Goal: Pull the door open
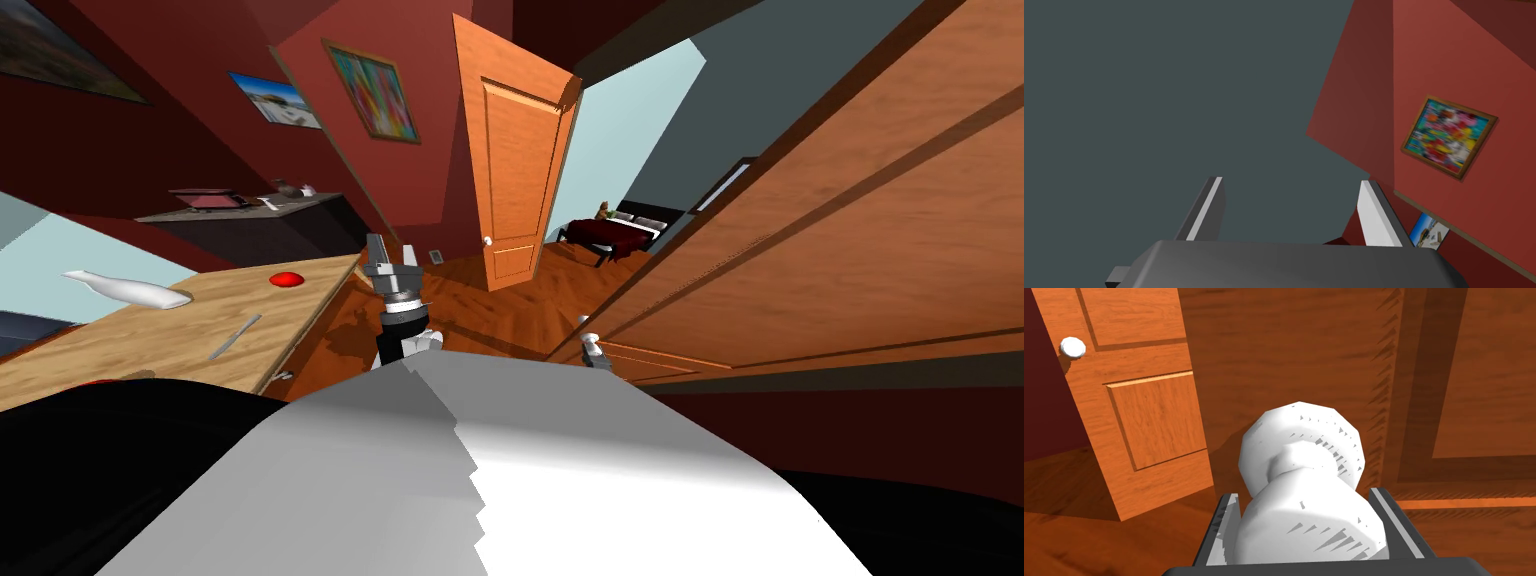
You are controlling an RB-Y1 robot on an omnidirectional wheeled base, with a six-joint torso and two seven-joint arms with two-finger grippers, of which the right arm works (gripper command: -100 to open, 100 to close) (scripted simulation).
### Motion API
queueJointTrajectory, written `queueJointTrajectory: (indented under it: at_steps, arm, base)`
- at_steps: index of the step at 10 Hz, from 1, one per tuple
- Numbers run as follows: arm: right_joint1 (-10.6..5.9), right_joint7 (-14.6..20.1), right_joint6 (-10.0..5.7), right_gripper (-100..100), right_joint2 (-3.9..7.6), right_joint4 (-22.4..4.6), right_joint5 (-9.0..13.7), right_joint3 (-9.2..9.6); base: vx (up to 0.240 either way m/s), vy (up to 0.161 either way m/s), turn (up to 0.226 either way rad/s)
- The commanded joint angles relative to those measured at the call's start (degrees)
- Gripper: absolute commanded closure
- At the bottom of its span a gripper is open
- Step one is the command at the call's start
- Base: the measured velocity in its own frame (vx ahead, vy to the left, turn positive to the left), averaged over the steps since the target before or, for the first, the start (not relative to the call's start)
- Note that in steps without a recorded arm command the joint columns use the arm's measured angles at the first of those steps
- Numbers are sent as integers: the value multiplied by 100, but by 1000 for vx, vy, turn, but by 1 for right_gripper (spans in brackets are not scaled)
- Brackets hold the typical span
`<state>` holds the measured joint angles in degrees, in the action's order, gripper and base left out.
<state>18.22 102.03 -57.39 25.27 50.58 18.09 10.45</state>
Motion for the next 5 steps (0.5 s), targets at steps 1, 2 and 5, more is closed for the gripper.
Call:
queueJointTrajectory:
  at_steps: [1,2,5]
  arm:
    - [29,61,-100,100,40,-43,-36,46]
    - [41,108,-171,100,75,-81,-58,73]
    - [79,254,-396,100,186,-198,-129,158]
  base:
    - [-175,-37,111]
    - [-184,-30,120]
    - [-200,-47,133]
